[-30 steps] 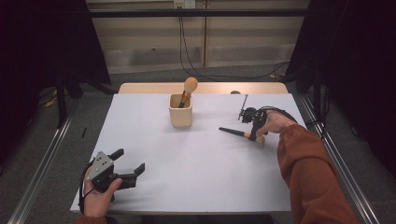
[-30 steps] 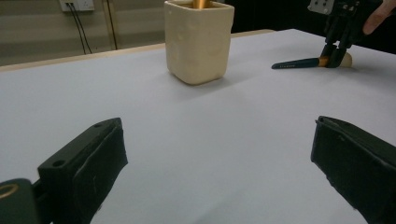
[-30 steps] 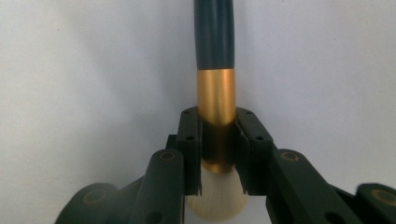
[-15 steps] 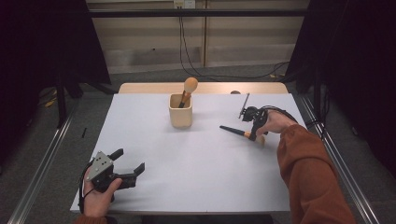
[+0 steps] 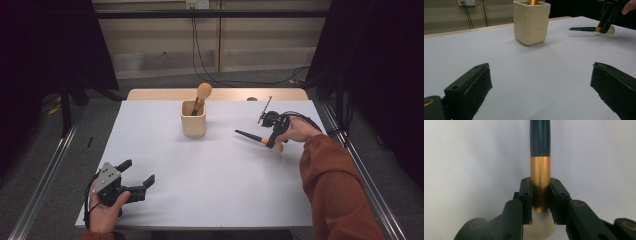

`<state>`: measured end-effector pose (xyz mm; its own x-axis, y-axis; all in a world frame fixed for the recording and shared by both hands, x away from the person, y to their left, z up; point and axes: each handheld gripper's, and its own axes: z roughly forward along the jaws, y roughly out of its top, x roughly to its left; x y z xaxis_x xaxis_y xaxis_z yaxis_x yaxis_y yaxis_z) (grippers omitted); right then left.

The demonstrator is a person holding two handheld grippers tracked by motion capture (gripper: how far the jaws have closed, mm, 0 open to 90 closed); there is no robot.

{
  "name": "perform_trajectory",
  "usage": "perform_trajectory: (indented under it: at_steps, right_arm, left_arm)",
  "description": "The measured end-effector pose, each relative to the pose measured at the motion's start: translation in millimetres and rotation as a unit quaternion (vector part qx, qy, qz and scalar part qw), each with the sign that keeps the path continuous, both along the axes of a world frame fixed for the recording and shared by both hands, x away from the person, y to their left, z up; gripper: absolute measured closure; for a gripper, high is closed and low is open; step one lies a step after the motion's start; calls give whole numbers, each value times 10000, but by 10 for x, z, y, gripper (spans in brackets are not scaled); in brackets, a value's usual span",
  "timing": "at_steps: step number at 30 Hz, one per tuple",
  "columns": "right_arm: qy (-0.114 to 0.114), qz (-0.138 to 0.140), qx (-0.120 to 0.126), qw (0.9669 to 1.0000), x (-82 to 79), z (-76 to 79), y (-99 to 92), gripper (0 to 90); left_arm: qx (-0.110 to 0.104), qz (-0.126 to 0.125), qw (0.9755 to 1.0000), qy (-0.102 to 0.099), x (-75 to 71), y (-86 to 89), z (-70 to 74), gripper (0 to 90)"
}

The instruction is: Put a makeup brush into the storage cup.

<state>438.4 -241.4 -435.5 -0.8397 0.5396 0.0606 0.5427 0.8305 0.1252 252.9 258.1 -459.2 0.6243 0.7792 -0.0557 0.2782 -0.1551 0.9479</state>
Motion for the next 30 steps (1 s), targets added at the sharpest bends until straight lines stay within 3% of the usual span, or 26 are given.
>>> perform_trajectory:
  at_steps: [7,11,14,18,21,26,30]
  right_arm:
    - [-213,-187,355,9990,-43,117,-66,745]
    - [-358,-427,648,9963,-73,132,-122,745]
    - [-554,-628,732,9938,-103,131,-173,745]
    - [-785,-947,1127,9860,-147,147,-250,745]
    - [-897,-1164,1460,9783,-187,147,-290,745]
    - [-1046,-1353,1753,9695,-245,128,-321,745]
    - [-1238,-1474,2021,9603,-286,130,-360,745]
  left_arm:
    - [12,-2,10000,-6,-1,-1,0,32]
    - [25,-1,10000,-5,0,1,0,32]
    - [9,23,10000,2,-3,6,1,32]
    - [7,22,10000,3,0,5,1,32]
    - [9,33,10000,0,-3,3,2,32]
    - [20,38,10000,0,-4,5,3,32]
    - [-6,38,10000,3,-6,3,3,32]
